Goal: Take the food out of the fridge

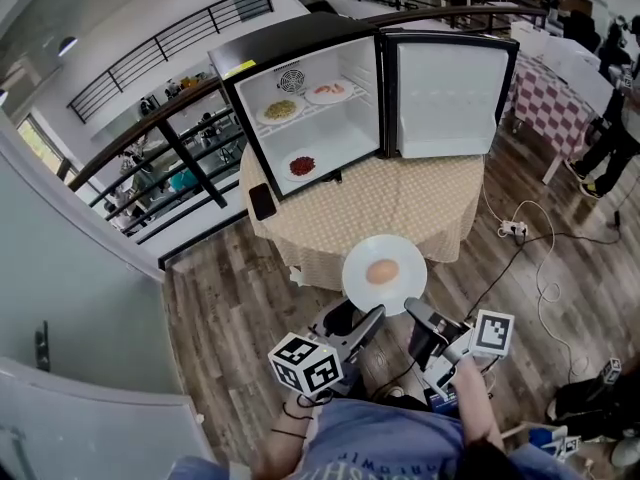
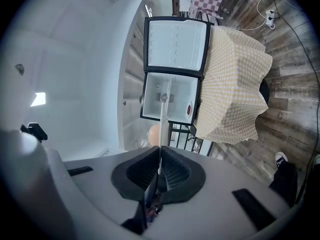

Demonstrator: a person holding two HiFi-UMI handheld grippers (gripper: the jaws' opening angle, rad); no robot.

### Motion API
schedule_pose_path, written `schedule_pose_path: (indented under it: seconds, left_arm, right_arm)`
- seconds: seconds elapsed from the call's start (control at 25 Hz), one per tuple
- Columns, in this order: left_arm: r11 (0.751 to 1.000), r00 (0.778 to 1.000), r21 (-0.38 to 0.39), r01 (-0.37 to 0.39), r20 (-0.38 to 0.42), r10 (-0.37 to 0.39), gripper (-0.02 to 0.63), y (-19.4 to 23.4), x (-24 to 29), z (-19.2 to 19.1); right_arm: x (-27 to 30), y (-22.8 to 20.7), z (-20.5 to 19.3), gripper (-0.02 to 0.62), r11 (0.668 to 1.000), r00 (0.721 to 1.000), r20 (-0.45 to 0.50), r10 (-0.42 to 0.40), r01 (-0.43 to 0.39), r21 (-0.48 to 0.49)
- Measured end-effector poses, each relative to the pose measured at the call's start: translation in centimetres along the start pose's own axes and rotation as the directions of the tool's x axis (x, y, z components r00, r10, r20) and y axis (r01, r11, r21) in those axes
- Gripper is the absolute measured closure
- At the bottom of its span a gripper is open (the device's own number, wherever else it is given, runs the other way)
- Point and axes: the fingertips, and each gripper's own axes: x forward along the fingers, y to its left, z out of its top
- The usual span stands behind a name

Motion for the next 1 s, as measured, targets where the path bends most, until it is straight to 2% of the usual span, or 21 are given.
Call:
schedule_pose_path:
  seconds: [0.48,1.0]
  left_arm:
    - [1.000,1.000,-0.008,-0.015,0.020,0.015,0.371,-3.5,-1.1,-2.3]
    - [1.000,1.000,0.018,-0.014,0.006,0.014,0.371,-5.9,-1.5,-3.2]
  right_arm:
    - [-3.7,0.7,-1.7,0.572,0.999,1.000,-0.020,-0.001,0.000,-0.051]
    - [-6.1,1.5,-2.5,0.572,0.998,1.000,-0.003,0.018,-0.019,-0.056]
